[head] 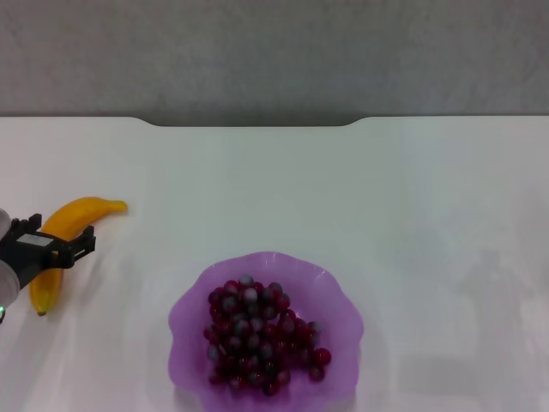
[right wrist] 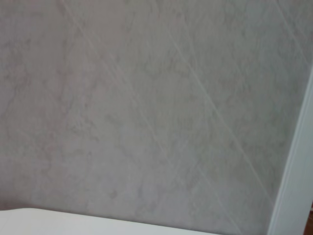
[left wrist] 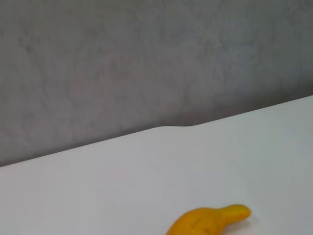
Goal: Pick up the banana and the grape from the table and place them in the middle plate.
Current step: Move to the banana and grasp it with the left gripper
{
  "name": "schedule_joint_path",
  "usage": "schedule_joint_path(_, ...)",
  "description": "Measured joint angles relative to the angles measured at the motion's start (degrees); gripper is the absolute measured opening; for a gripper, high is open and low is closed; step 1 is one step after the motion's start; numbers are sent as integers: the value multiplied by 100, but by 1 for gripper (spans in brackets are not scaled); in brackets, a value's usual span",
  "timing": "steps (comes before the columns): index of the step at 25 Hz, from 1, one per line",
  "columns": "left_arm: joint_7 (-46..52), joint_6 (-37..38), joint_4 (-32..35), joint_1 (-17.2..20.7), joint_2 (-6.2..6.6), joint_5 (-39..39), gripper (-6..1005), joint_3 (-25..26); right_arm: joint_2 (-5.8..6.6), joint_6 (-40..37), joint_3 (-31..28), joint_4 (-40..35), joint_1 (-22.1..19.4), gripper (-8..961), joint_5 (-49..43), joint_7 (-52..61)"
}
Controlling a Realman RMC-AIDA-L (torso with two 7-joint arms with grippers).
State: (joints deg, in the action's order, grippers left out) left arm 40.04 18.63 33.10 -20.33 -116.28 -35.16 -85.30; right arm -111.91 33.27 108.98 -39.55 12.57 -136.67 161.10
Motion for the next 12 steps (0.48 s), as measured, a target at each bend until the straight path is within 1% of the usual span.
schedule_joint_path(12,-41,6,-530,-288,6,38,895,35,-36,6,0,0,-24,-1,-40,0)
